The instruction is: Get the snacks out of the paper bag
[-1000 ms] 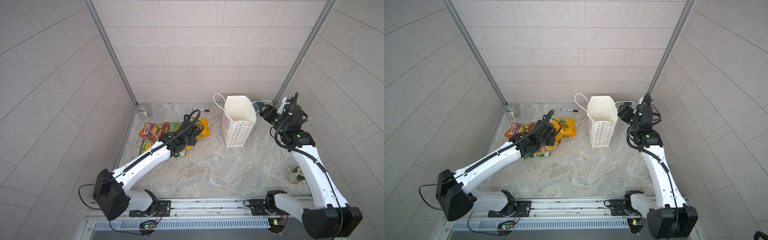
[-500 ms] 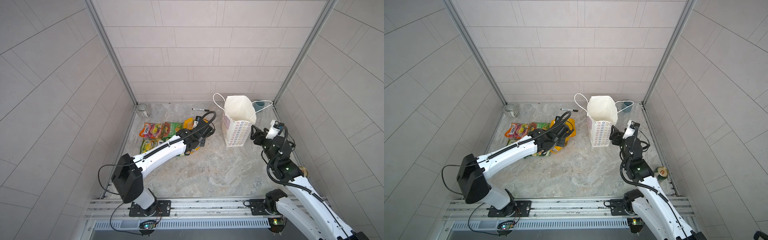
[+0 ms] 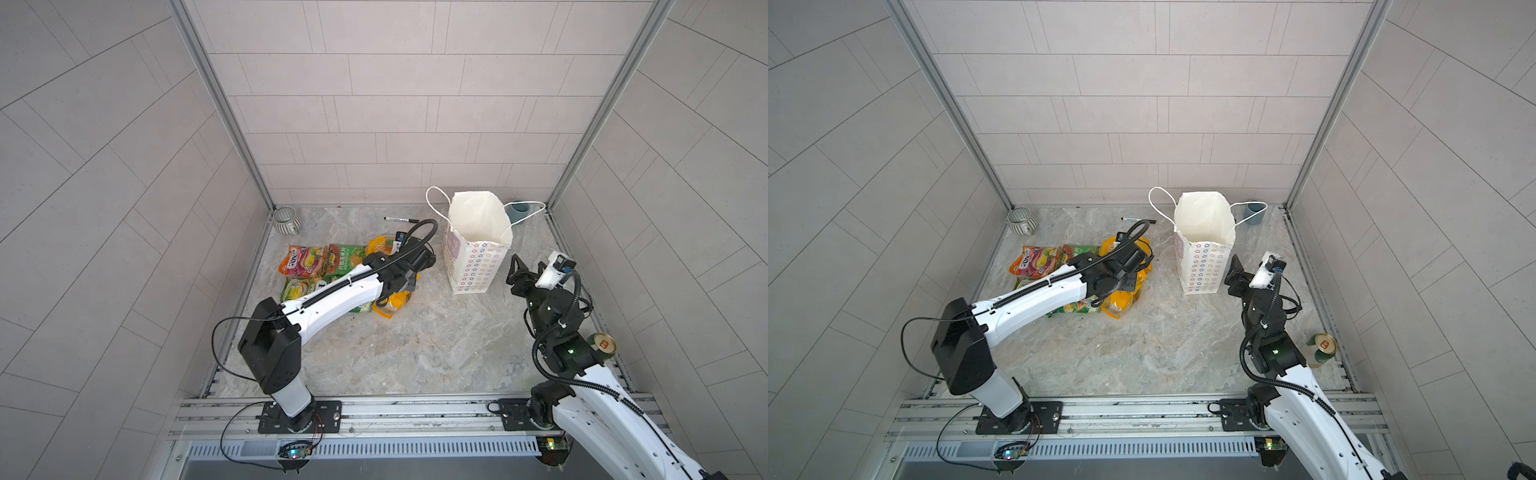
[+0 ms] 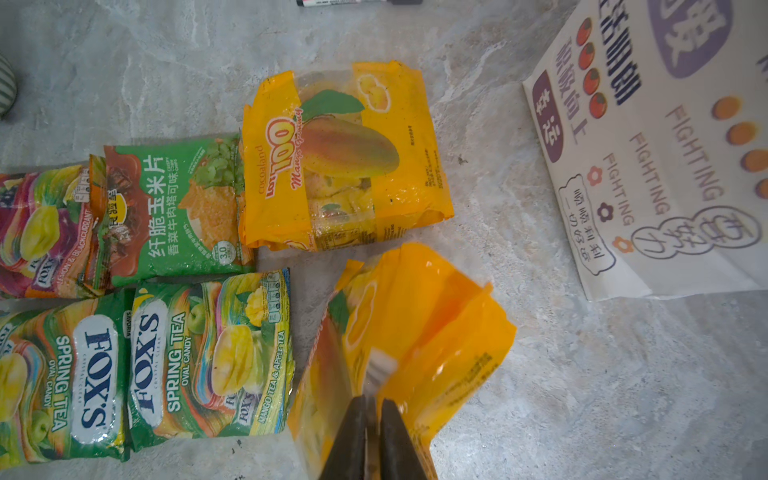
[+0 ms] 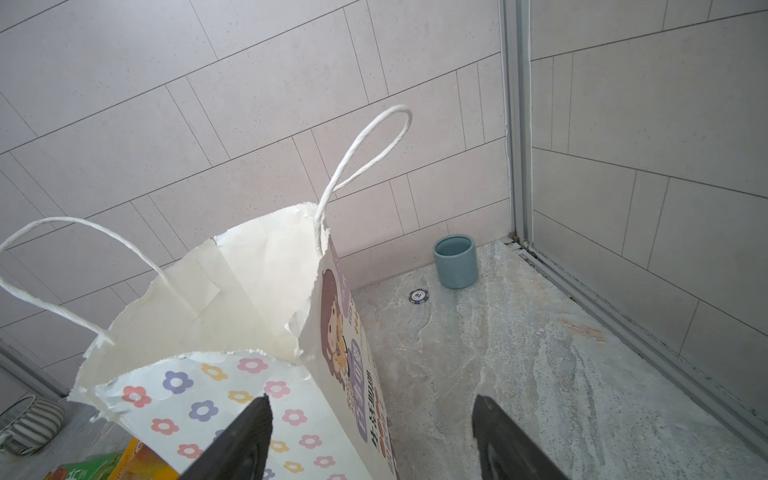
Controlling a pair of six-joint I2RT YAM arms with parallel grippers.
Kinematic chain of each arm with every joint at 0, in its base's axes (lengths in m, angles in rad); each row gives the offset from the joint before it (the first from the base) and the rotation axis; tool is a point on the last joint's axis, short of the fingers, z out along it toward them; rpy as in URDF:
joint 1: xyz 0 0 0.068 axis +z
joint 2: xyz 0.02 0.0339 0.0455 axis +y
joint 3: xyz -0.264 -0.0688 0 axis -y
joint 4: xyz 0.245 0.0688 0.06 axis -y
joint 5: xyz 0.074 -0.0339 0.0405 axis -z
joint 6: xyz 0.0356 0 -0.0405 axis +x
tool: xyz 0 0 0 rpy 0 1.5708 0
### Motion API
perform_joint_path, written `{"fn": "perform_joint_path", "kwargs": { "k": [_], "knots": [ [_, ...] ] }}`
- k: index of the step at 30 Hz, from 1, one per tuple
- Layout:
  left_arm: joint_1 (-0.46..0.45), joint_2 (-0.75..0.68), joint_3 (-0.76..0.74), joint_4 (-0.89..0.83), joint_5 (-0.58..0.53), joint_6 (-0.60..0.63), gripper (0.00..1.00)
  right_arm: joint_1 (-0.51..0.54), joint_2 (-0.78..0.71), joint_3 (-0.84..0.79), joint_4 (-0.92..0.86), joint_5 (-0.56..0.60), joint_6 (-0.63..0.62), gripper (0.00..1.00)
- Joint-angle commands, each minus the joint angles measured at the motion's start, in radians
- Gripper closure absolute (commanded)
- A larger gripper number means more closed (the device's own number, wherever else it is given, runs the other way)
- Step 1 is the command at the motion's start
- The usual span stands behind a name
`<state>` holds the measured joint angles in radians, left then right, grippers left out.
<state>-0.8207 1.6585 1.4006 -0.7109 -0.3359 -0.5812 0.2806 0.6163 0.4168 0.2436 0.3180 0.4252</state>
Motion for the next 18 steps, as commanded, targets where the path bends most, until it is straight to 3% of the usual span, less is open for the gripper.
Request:
{"fn": "perform_joint_path", "kwargs": {
  "k": [1,5,11,13,16,18],
  "knots": [
    [-0.018,0.019,0.042,0.022,0.029,-0.002,0.85,0.002,-0.016,-0.009,0.023,0.043,-0.012,0.23],
    [-0.046,0.049,0.046,0.066,0.088,-0.008,0.91,0.002,-0.037,-0.021,0.026,0.072,-0.014,0.23],
    [-0.063,0.065,0.058,0.118,0.181,0.025,0.85,0.0,-0.075,-0.038,0.03,0.092,-0.018,0.23],
    [-0.063,0.039,0.036,0.159,0.219,0.091,0.71,0.0,-0.087,-0.045,0.04,0.094,-0.019,0.23],
    [-0.063,0.0,-0.011,0.204,0.278,0.226,0.3,0.0,-0.1,-0.058,0.046,0.1,-0.015,0.23],
    [-0.063,-0.014,-0.067,0.257,0.306,0.304,0.15,0.0,-0.103,-0.066,0.058,0.1,-0.013,0.23]
  ]
}}
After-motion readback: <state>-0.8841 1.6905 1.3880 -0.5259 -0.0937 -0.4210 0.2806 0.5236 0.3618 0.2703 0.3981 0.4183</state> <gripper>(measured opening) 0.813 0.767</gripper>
